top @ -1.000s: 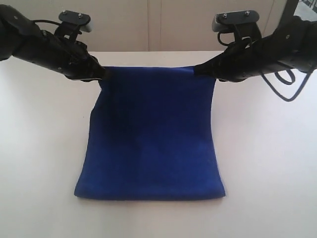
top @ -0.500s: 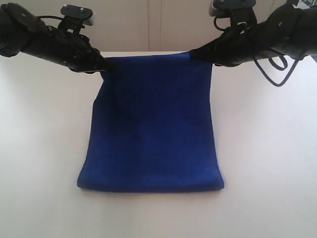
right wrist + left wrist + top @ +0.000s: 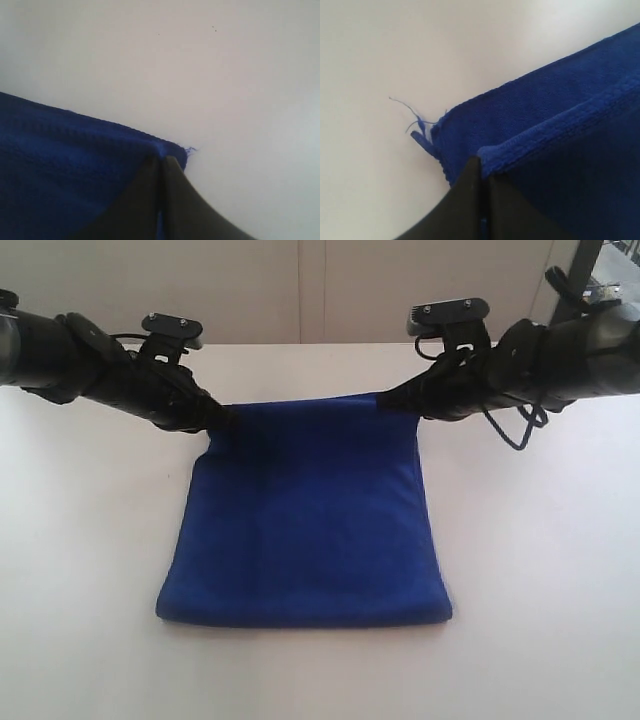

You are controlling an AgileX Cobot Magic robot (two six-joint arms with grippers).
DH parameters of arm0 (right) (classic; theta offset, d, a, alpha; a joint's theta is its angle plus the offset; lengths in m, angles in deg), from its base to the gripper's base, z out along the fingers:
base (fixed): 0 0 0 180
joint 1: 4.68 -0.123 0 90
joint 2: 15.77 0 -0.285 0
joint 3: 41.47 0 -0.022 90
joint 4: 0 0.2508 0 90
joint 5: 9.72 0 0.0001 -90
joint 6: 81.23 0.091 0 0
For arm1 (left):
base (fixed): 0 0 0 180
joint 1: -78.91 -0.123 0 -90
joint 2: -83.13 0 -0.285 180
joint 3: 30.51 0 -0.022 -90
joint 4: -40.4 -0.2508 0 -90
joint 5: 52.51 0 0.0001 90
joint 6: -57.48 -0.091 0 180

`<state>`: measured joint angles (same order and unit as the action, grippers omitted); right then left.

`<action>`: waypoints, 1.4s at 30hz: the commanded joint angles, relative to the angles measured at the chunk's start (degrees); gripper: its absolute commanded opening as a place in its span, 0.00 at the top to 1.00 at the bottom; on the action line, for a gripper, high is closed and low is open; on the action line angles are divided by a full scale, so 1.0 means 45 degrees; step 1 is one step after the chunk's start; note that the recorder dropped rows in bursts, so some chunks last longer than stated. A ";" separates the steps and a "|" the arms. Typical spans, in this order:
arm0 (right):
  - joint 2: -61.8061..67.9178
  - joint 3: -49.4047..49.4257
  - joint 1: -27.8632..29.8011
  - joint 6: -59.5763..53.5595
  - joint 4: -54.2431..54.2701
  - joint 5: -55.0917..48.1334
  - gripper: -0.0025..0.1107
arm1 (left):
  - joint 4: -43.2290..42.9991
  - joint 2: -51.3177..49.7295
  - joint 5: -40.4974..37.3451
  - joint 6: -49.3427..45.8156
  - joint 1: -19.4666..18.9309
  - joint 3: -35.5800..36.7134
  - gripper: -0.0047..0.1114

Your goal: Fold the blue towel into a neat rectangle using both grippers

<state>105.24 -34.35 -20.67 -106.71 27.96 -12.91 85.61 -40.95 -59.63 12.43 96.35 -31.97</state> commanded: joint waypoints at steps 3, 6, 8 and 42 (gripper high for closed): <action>0.0386 -0.0022 0.0029 0.0051 -0.0124 0.0836 0.98 | 0.0165 -0.0506 0.0713 -0.0023 -0.0016 -0.0453 0.96; 0.0445 -0.0022 0.0029 0.0024 -0.0124 0.1107 0.98 | 0.0165 -0.0687 0.0811 -0.0044 -0.0016 -0.0613 0.96; 0.0592 -0.0022 0.0029 0.0024 -0.0124 0.1320 0.98 | 0.0165 -0.0808 0.0971 -0.0076 -0.0016 -0.0739 0.96; 0.1015 -0.1293 0.0552 0.0050 -0.0124 0.0710 0.98 | -0.0261 -0.0841 0.0002 0.0070 -0.0016 -0.1745 0.96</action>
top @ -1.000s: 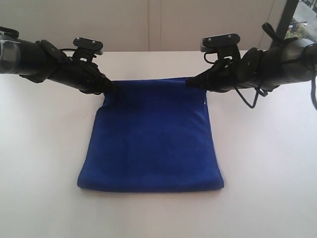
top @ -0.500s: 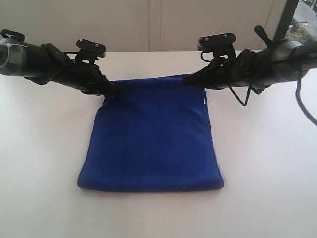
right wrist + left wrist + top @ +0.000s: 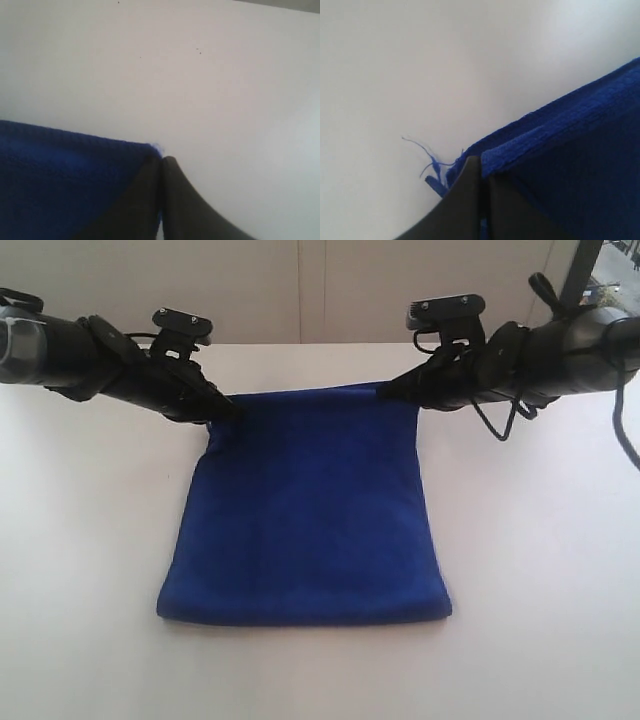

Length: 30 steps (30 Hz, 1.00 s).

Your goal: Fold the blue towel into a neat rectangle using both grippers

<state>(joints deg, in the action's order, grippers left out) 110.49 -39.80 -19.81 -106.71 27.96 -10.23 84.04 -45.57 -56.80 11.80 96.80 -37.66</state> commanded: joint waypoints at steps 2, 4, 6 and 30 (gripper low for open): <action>-0.0093 -0.0081 0.0387 0.0050 -0.0124 0.0115 0.98 | 0.0088 0.0105 -0.0511 0.0210 -0.0116 -0.0676 0.96; 0.0030 -0.0081 0.0387 0.0050 -0.0124 0.0239 0.98 | 0.0088 -0.0049 -0.0319 0.0210 -0.0116 -0.0758 0.96; 0.0279 -0.0081 0.0387 0.0050 -0.0124 0.0235 0.98 | 0.0088 -0.0359 -0.0349 0.0210 -0.0116 -0.0837 0.96; -0.0045 -0.0081 0.0387 0.0050 -0.0124 0.0249 0.98 | 0.0088 0.0213 -0.0821 0.0160 -0.0116 -0.1278 0.96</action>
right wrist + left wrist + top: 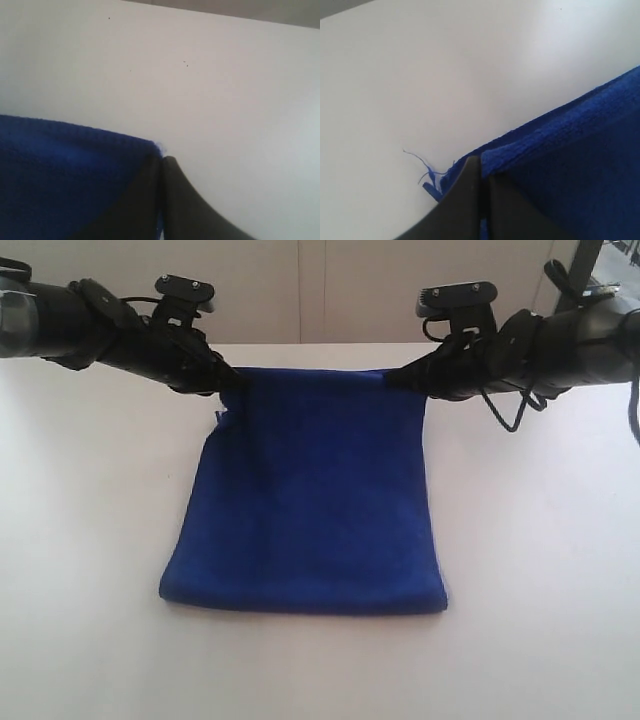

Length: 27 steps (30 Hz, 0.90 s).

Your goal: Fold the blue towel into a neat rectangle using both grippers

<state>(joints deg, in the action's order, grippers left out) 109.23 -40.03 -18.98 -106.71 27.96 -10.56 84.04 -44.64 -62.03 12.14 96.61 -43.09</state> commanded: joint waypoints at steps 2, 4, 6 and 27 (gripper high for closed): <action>0.0423 -0.0031 0.0203 0.0050 -0.0124 0.0527 0.98 | 0.0088 -0.0193 0.0496 0.0083 -0.0047 -0.0071 0.96; 0.0553 -0.0031 0.0203 0.0050 -0.0124 0.0618 0.98 | 0.0088 -0.0426 0.0496 0.0083 -0.0047 -0.0092 0.96; 0.0678 -0.0031 0.0203 0.0050 -0.0124 0.0673 0.98 | 0.0088 -0.0656 0.0496 0.0054 -0.0047 -0.0175 0.96; 0.0958 -0.0031 0.0203 0.0050 -0.0124 0.1046 0.98 | 0.0088 -0.1208 0.0863 0.0029 0.0060 -0.0520 0.63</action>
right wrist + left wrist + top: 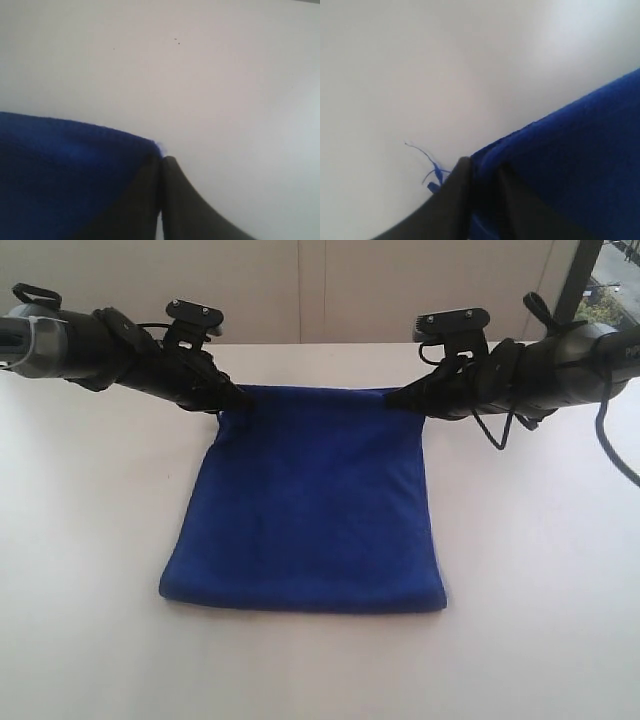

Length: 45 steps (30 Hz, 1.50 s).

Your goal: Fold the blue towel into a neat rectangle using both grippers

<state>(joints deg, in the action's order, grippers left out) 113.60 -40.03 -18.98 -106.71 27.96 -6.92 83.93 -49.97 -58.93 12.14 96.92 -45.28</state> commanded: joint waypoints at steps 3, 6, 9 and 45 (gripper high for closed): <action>-0.0013 -0.0031 0.0203 0.0050 -0.0124 0.0237 0.98 | 0.0113 -0.0053 0.0284 0.0029 -0.0009 -0.0033 0.51; -0.0013 -0.0031 0.0203 0.0050 -0.0124 0.0237 0.98 | -0.0196 -0.0053 0.1095 -0.0347 -0.0009 -0.0051 0.48; -0.0013 -0.0031 0.0203 0.0050 -0.0124 0.0237 0.98 | -0.0924 0.0004 0.1427 -0.1060 -0.0036 -0.0189 0.49; -0.2071 -0.0031 0.0462 0.1805 -0.0070 -0.7284 0.98 | -0.0728 0.1007 -0.4851 0.1259 -0.0091 0.0129 0.96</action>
<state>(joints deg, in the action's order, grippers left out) 104.79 -40.03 -16.55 -98.76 27.96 -36.18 79.75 -44.90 -79.42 14.33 96.72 -45.19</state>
